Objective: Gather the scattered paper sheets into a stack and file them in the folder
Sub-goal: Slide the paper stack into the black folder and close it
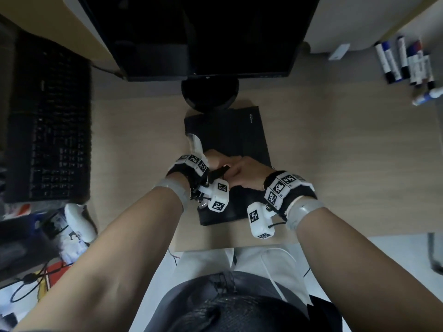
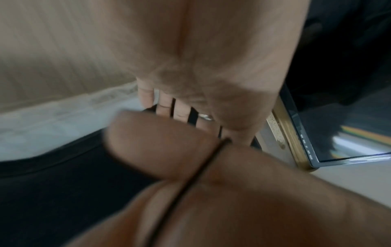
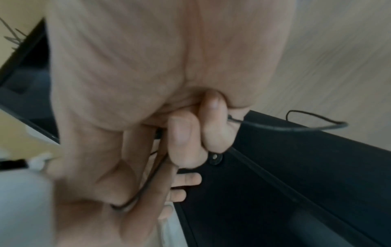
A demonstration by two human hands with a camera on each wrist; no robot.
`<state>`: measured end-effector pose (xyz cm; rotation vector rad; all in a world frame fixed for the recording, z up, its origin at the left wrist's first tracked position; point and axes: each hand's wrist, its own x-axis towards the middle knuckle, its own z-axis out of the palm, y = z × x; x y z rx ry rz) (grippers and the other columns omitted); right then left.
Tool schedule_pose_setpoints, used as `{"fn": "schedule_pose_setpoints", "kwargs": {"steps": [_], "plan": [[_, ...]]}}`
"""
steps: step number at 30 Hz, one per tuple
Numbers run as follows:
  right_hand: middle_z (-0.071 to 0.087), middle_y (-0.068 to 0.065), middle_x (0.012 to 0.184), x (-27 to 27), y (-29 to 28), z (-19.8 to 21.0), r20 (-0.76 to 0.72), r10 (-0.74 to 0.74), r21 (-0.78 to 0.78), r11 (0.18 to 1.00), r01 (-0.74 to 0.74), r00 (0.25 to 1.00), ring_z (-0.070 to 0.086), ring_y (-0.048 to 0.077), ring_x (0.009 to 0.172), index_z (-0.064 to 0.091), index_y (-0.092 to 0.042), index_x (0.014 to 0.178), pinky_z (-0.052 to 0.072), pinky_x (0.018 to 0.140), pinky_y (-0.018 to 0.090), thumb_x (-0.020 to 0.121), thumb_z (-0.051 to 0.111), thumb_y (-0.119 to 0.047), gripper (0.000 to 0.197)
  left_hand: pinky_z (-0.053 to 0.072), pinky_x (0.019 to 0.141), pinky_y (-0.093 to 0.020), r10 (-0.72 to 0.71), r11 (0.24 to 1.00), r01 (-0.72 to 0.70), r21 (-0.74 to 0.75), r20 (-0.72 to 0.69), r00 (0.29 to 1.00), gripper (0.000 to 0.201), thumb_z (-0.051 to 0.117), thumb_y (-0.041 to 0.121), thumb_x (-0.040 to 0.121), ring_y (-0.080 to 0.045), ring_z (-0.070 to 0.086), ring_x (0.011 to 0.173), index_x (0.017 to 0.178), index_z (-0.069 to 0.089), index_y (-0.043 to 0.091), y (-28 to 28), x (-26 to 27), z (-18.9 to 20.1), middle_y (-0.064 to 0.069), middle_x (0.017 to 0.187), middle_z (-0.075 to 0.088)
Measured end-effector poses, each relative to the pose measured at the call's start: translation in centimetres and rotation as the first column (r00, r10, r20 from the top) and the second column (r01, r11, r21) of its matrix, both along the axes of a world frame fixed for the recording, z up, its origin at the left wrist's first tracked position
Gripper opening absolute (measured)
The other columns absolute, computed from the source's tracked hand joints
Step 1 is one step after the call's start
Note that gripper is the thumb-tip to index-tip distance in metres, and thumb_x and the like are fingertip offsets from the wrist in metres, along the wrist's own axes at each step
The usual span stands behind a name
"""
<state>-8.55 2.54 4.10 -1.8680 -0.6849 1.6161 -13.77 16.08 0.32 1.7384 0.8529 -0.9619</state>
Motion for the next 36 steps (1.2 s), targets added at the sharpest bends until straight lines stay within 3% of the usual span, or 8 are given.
{"fn": "schedule_pose_setpoints", "kwargs": {"steps": [3,9,13,16,22,26,30,36], "plan": [[0.063,-0.006,0.076,0.2,-0.8,1.1,-0.014,0.021,-0.05,0.999,-0.022,1.0,0.054,-0.002,0.073,0.078,-0.019,0.075,0.045,0.069,0.015,0.076,0.077,-0.018,0.002,0.047,0.092,-0.035,-0.032,0.999,0.033,-0.008,0.022,0.999,0.041,0.058,0.037,0.093,-0.032,0.059,0.115,0.114,0.066,0.003,-0.5,0.5,-0.1,-0.018,0.121,0.064],[0.07,-0.029,0.084,0.6,-2.7,1.7,-0.053,0.05,-0.089,0.995,-0.054,0.997,0.053,-0.018,0.072,0.079,-0.029,0.082,0.039,0.061,0.006,0.079,0.072,-0.018,0.013,0.024,0.117,-0.03,-0.153,0.974,0.152,-0.169,0.003,0.988,0.049,0.061,0.016,0.093,-0.02,0.037,0.139,0.14,0.047,0.014,1.3,2.0,1.2,-0.006,0.15,0.041],[0.064,-0.029,0.063,0.1,-3.2,1.6,-0.01,0.015,-0.087,0.996,-0.016,1.0,0.051,-0.018,0.063,0.076,-0.033,0.074,0.036,0.057,0.001,0.079,0.074,-0.02,0.014,0.048,0.086,-0.024,-0.168,0.973,0.168,-0.159,0.015,0.986,0.036,0.053,0.053,0.091,-0.013,0.06,0.102,0.107,0.074,0.028,0.2,2.5,1.1,0.001,0.112,0.067],[0.068,-0.027,0.071,0.0,-4.2,1.5,-0.031,-0.03,-0.079,0.996,0.028,0.999,0.057,-0.017,0.071,0.075,-0.032,0.07,0.037,0.064,0.0,0.078,0.074,-0.017,0.017,0.043,0.062,-0.017,-0.05,0.992,0.056,-0.114,0.057,0.997,0.035,0.062,0.042,0.089,-0.009,0.06,0.083,0.112,0.072,0.017,-0.8,3.1,0.5,0.004,0.093,0.065],[0.073,-0.022,0.09,-0.6,-6.5,0.8,-0.061,-0.102,-0.076,0.992,0.098,0.993,0.063,-0.01,0.094,0.08,-0.019,0.084,0.04,0.087,0.008,0.075,0.074,-0.013,0.013,0.035,0.062,-0.022,-0.159,0.98,0.157,-0.124,-0.009,0.987,0.038,0.046,0.057,0.092,-0.009,0.044,0.069,0.086,0.075,0.033,-2.3,3.7,0.1,0.006,0.078,0.05],[0.072,-0.025,0.089,-0.9,-7.7,0.4,-0.049,-0.117,-0.059,0.992,0.114,0.992,0.06,-0.017,0.085,0.08,-0.014,0.089,0.036,0.072,-0.004,0.076,0.074,-0.013,0.014,0.037,0.076,-0.026,-0.167,0.974,0.159,-0.163,-0.037,0.985,0.038,0.048,0.063,0.088,-0.009,0.044,0.083,0.089,0.075,0.038,-3.5,3.1,-0.2,0.009,0.09,0.053],[0.073,-0.023,0.093,-1.7,-8.7,-0.4,-0.058,-0.118,-0.047,0.992,0.115,0.991,0.061,-0.013,0.092,0.08,-0.014,0.087,0.039,0.075,-0.003,0.076,0.074,-0.013,0.013,0.039,0.097,-0.033,-0.225,0.967,0.223,-0.126,0.002,0.974,0.016,0.06,0.056,0.085,-0.016,0.049,0.114,0.087,0.073,0.046,-4.0,2.5,-0.3,0.008,0.123,0.06],[0.074,-0.02,0.095,-3.5,-9.0,-1.0,-0.087,-0.235,-0.04,0.972,0.232,0.968,0.063,-0.007,0.098,0.08,-0.018,0.085,0.042,0.093,0.01,0.075,0.072,-0.012,0.014,0.041,0.068,-0.016,-0.111,0.992,0.117,-0.042,0.129,0.985,0.021,0.07,0.031,0.082,-0.004,0.054,0.08,0.096,0.076,0.016,-4.0,1.6,-1.8,0.005,0.092,0.067]]}}
